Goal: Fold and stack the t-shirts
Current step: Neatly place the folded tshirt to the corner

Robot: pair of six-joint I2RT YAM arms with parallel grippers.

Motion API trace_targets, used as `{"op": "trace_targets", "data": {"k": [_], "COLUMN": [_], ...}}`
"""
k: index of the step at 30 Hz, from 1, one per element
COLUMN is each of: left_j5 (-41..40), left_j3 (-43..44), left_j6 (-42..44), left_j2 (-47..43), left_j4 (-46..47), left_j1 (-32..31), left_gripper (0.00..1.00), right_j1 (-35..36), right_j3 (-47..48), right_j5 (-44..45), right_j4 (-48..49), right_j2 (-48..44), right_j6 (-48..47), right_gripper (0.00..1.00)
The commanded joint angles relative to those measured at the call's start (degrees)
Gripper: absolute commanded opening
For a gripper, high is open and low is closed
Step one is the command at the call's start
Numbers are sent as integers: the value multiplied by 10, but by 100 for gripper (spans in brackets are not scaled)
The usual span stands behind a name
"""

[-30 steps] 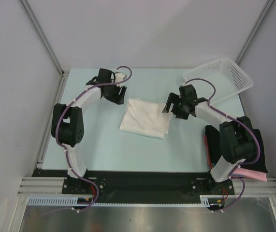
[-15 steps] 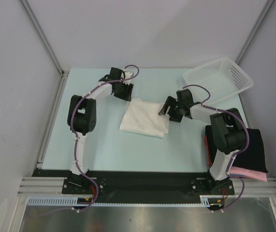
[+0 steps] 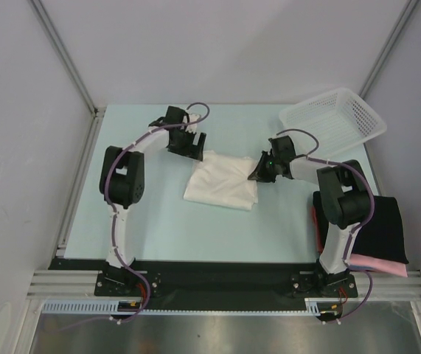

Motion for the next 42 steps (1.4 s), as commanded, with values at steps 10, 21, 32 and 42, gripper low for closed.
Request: {"op": "trace_targets", "data": {"k": [10,21,32,42], "left_j5": [52,61,77,89], "left_j3": [-94,-108,-99,-102], "left_j6": [39,62,74,63], "left_j2": [-253,-320,-319,-318], "left_j4": [-26,-32,-33,-33], "left_j1": [104,153,163,163], "left_gripper": [100,100,100,100], "right_j1": [23,49,47,31], "right_j3": [78,126,117,163], "right_j5": [100,294,395,446], "right_j4": [-389,-597,-790,-841], "right_j2": [-155,-223,-374,-460], "right_j6": [-409,-535,-632,-715], "right_gripper": [0,0,0,0]}}
